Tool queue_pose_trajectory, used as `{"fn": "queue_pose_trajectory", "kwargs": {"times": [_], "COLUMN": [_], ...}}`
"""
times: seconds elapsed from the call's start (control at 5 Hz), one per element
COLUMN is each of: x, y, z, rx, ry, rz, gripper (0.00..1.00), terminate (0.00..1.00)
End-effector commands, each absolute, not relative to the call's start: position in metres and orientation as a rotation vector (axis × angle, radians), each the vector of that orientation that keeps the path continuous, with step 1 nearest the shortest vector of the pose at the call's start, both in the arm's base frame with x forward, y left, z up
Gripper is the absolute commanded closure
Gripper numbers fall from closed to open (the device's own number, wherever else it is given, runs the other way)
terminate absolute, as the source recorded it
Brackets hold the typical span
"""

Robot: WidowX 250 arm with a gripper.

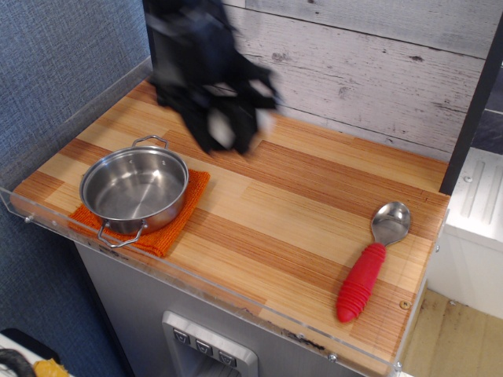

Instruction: Move the egg from the back of the table to the front between the bowl and the spoon.

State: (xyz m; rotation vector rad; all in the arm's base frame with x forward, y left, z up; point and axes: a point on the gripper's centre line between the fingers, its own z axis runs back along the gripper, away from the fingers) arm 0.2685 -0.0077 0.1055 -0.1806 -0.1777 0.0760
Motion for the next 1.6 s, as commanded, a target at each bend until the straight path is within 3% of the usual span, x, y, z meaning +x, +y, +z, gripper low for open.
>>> {"fn": "queue_pose_trajectory", "kwargs": {"times": [0.0, 0.4, 1.0, 1.2, 1.4], "x": [0.263, 0.251, 0.248, 0.249, 0.249], "y": [-0.037, -0.042, -0.045, -0.05, -0.051], "z": [0.059, 0.061, 0.046, 0.04, 0.041], "rx": [-0.13, -0.083, -0.024, -0.018, -0.019], "ry": [-0.18, -0.287, -0.184, -0.149, -0.14], "rz": [0.075, 0.118, 0.075, 0.083, 0.079], "gripper": [1.0, 1.0, 1.0, 0.0, 0.0], "terminate": [0.0, 0.0, 0.0, 0.0, 0.0]}}
